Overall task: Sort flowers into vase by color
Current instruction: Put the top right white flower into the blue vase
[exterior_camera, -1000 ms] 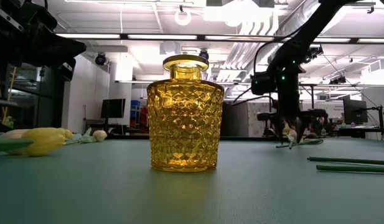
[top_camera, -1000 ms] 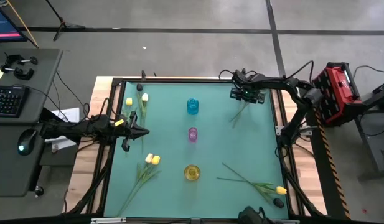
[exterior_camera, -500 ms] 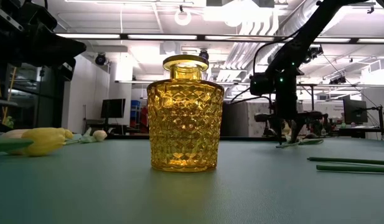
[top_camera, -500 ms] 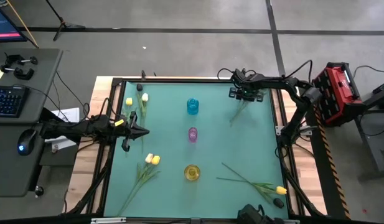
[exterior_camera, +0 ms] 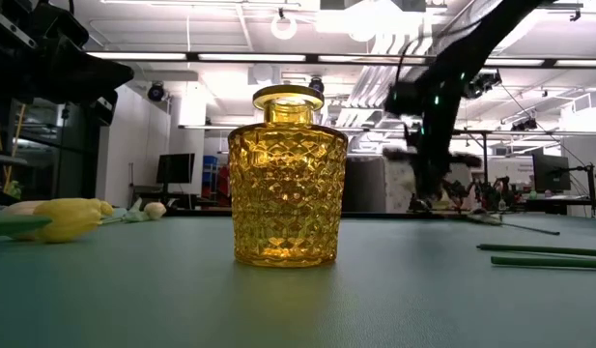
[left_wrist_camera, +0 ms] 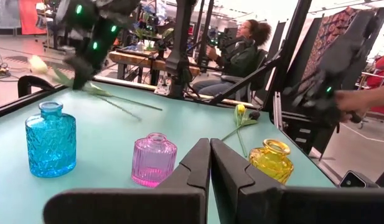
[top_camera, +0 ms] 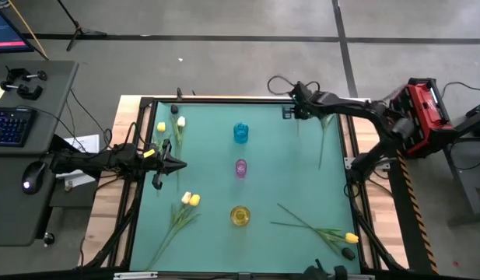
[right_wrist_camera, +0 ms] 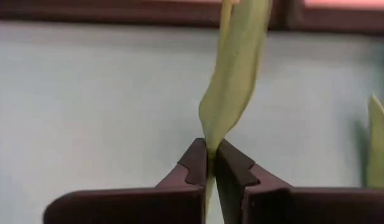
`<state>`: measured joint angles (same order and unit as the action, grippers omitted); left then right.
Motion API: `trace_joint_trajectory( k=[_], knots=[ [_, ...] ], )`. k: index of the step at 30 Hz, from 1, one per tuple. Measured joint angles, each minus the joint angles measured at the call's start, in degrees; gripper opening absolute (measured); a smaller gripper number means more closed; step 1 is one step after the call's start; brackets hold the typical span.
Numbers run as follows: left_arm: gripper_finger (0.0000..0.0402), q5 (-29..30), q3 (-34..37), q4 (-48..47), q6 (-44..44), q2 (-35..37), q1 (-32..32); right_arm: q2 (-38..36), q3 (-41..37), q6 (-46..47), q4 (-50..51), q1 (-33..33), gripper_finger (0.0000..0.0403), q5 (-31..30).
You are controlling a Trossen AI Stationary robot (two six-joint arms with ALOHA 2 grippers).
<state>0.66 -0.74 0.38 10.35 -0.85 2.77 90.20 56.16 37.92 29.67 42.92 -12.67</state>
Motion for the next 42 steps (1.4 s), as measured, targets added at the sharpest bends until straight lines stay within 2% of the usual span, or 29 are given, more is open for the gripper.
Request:
trace_joint_trajectory(
  k=[2, 5, 9, 14, 21, 26, 33, 42],
  knots=[
    [0.0000, 0.0, 0.0, 0.0, 0.0, 0.0, 0.0, -4.1, 0.0, -4.0, -5.8, -0.9, 0.0003, 3.0],
    [0.0000, 0.0, 0.0, 0.0, 0.0, 0.0, 0.0, -9.5, 0.0, -10.4, -17.4, -3.1, 0.0002, 10.9],
    [0.0000, 0.0, 0.0, 0.0, 0.0, 0.0, 0.0, -13.2, 0.2, -15.0, -36.1, -7.0, 0.0001, 19.3],
    [0.0000, 0.0, 0.0, 0.0, 0.0, 0.0, 0.0, -11.1, 0.2, -17.2, -52.9, -12.1, 0.0001, 19.6],
    [0.0000, 0.0, 0.0, 0.0, 0.0, 0.0, 0.0, -1.0, 0.2, -23.2, -72.5, -15.3, 0.0000, 19.6],
    [0.0000, 0.0, 0.0, 0.0, 0.0, 0.0, 0.0, 3.9, 0.1, -24.8, -78.0, -15.7, 0.0000, 20.1],
    [0.0000, 0.0, 0.0, 0.0, 0.0, 0.0, 0.0, 4.3, 0.1, -29.3, -77.9, -15.3, 0.0000, 18.8],
    [0.0000, 0.0, 0.0, 0.0, 0.0, 0.0, 0.0, 4.4, 0.1, -29.4, -75.8, -16.0, 0.0000, 19.2]
  ],
)
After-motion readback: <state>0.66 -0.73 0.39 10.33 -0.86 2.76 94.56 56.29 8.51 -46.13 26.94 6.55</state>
